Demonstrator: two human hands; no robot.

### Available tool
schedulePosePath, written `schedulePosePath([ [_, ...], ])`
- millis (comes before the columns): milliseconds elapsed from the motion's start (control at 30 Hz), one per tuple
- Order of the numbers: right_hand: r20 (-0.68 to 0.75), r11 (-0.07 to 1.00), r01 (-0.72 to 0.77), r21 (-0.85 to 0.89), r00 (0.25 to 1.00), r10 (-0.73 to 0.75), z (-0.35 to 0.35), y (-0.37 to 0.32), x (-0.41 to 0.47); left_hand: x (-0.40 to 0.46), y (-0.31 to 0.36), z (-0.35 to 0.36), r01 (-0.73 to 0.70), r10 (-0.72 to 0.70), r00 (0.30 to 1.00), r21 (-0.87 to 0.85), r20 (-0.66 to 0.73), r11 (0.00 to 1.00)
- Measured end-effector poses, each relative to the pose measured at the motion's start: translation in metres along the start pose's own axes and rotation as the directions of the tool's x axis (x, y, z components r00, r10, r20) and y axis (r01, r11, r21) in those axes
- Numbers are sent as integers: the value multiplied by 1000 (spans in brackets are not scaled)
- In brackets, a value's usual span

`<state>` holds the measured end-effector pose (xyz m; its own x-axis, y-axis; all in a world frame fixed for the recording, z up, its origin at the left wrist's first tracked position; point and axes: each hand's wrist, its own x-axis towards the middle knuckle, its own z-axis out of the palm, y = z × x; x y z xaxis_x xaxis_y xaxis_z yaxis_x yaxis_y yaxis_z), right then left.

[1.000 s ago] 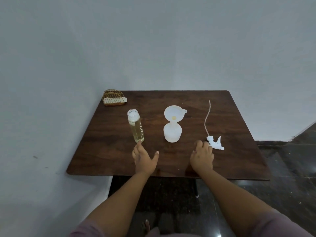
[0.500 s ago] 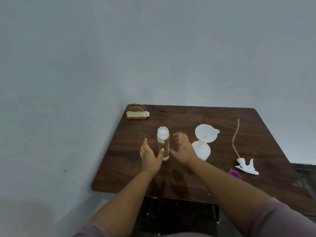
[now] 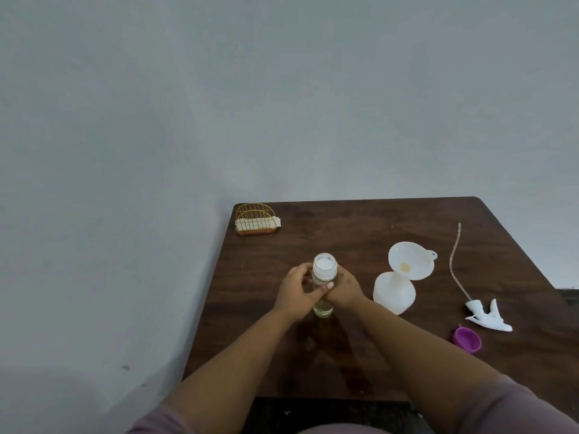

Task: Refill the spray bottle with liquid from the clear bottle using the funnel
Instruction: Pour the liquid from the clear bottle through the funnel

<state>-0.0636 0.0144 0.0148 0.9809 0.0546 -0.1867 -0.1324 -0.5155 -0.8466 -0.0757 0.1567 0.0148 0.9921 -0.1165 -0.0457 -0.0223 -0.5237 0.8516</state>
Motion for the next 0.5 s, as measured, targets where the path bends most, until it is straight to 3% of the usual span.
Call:
schedulePosePath([
  [200,-10,999,10,-43,1000,-10,-3,-8,-10,2,4,-10,-33,33,999,38,9,999],
  [367,45,995,20,-102,999,-15,-16,-7,-28,-8,14,-11,26,-15,997,-150,73,988],
  [500,-40,1000,4,-29,999,-5,-28,0,-56,-26,31,7,1,11,999,-245,50,970],
])
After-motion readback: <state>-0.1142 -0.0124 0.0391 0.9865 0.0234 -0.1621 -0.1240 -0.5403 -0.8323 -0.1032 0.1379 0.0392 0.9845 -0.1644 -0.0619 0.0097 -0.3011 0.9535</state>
